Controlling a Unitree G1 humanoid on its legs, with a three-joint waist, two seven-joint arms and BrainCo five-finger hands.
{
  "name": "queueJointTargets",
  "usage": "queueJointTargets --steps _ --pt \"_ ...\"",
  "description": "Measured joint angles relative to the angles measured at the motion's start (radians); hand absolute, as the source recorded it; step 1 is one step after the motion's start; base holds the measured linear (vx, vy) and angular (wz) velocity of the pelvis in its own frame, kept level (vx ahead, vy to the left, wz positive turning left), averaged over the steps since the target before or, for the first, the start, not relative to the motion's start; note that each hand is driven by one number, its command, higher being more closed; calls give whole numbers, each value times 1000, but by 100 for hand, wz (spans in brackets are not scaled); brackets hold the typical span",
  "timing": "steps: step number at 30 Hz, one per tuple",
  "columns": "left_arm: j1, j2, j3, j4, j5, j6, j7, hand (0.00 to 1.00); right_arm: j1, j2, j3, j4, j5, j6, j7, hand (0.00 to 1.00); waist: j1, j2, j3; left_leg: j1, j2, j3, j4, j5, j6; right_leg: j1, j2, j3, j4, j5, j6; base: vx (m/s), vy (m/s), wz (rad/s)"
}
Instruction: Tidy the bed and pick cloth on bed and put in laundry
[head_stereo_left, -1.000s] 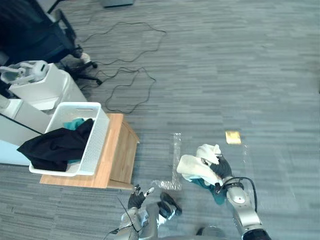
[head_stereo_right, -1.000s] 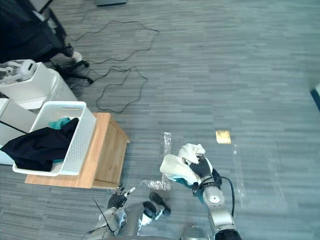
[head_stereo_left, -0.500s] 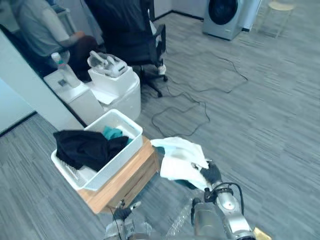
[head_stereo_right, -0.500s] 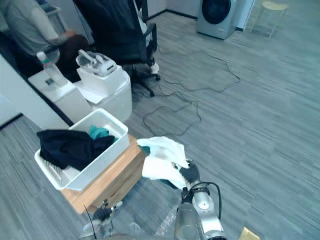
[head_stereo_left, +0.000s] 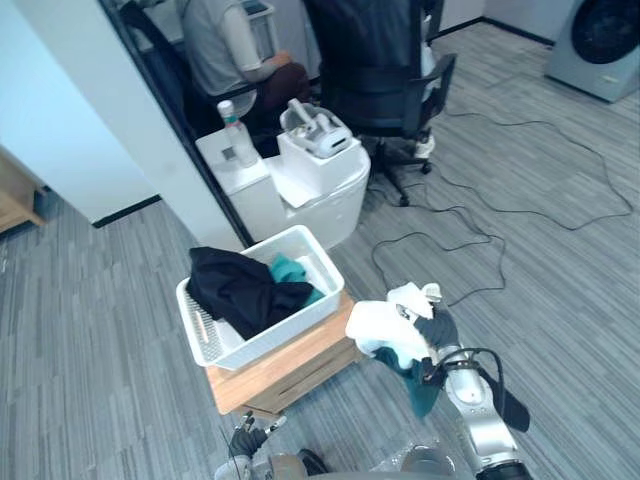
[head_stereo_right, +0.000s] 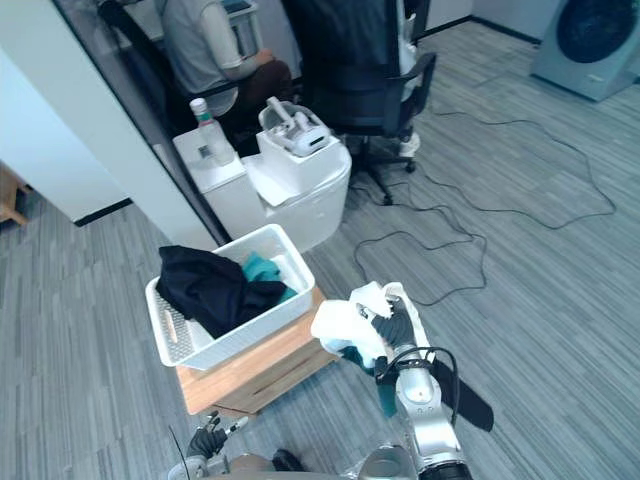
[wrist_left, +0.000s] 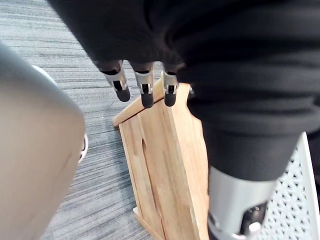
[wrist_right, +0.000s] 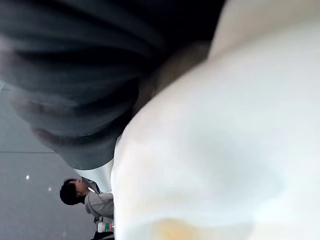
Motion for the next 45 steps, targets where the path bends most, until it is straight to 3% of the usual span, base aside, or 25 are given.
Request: queueJointTargets --steps 1,2,3,4,5,6,8,9,10,11,12,13,15,18,22,27,34,42,45 --pt "-3 4 -1 -2 23 5 -1 0 1 8 -9 0 -3 1 0 100 0 -7 4 18 -18 -11 -14 0 1 -11 -22 -1 61 0 0 130 291 71" --pt "-4 13 -1 -5 55 10 0 0 5 20 -27 -1 -15 1 -2 100 -2 -23 14 57 -46 -41 -42 -6 12 -45 -69 1 229 13 -20 135 245 77" --pt "-4 22 -3 -12 65 12 0 0 10 28 -35 -2 -25 1 -3 100 -4 -35 20 89 -60 -70 -58 -13 22 -80 -102 17 363 46 -70 167 228 105" --pt "-5 39 -17 -13 80 14 -1 0 23 39 -35 -14 -37 2 -7 100 -12 -40 20 106 -67 -110 -68 -17 29 -150 -109 80 519 2 -83 157 133 94" --pt "-4 46 -26 -8 82 14 -3 0 31 46 -33 -31 -38 2 -7 100 -14 -49 16 109 -67 -128 -70 -17 29 -178 -95 109 567 -31 -71 187 66 101" --pt "-5 51 -30 -5 88 8 -14 0 46 60 -35 -76 -39 2 -10 100 -14 -57 14 116 -64 -162 -81 -17 29 -218 -49 153 583 -83 -48 204 18 89" --pt "-13 59 -30 18 91 1 -21 0 47 66 -40 -134 -38 -1 -15 100 -20 -61 14 119 -64 -206 -87 -17 29 -247 27 192 473 -135 -42 184 -24 81" --pt "-31 64 -30 54 98 -2 -20 0 49 65 -54 -170 -38 -6 -23 100 -25 -63 13 118 -67 -226 -91 -17 28 -246 74 213 334 -143 -31 162 -71 75" --pt "-50 70 -29 88 99 -3 -19 0 52 65 -68 -207 -37 -13 -41 100 -24 -89 0 121 -85 -235 -101 -17 27 -232 104 226 172 -100 -40 157 -73 70" --pt "-53 77 -29 96 99 -3 -18 0 58 66 -72 -229 -38 -16 -47 100 -22 -102 -7 122 -105 -238 -106 -17 24 -233 105 231 106 -20 -56 169 -96 49" --pt "-70 75 -26 125 99 -1 -16 0 62 54 -78 -250 -38 -22 -58 100 -21 -98 -9 138 -114 -242 -117 -23 9 -223 106 225 84 3 -61 172 -65 11" --pt "-74 57 -7 155 97 7 -13 0 60 40 -79 -258 -38 -23 -67 100 -16 -67 -17 146 -91 -231 -119 -16 -4 -192 134 231 28 28 -70 208 -62 -19" --pt "-69 40 6 165 97 7 -9 0 62 32 -85 -311 -40 -23 -83 100 -16 -41 -30 145 -63 -205 -125 -19 -28 -156 177 236 -69 62 -81 135 -22 -38" --pt "-69 38 22 169 99 7 -16 0 62 4 -107 -438 -40 -25 -88 100 -20 -48 -33 146 -46 -185 -152 -17 -34 -141 213 246 -137 96 -86 28 -21 -23" --pt "-69 51 48 184 99 7 -17 0 11 -40 -91 -521 -40 -69 -82 100 -18 -79 -47 147 -42 -186 -154 -14 -38 -99 223 241 -226 145 -88 -8 -5 -2" --pt "-74 56 48 187 98 7 -17 0 -147 -96 29 -515 -52 -78 -76 100 3 -91 -57 140 -53 -187 -166 -14 -38 -74 222 241 -308 200 -92 -94 -1 -1" --pt "-75 58 49 187 94 7 -17 0 -383 -127 140 -324 -80 -76 -60 100 14 -99 -70 124 -53 -201 -168 -7 -46 -60 223 226 -358 228 -99 -52 -34 5" --pt "-78 59 48 187 94 7 -16 0 -448 -127 162 -99 -78 -35 -57 100 19 -98 -70 107 -56 -223 -167 -4 -48 -66 219 200 -359 229 -99 -17 -14 8" --pt "-89 57 48 191 95 7 -16 0 -478 -127 162 13 -78 -19 -57 100 34 -88 -65 70 -62 -229 -165 3 -44 -101 214 198 -358 243 -101 -37 -3 0"
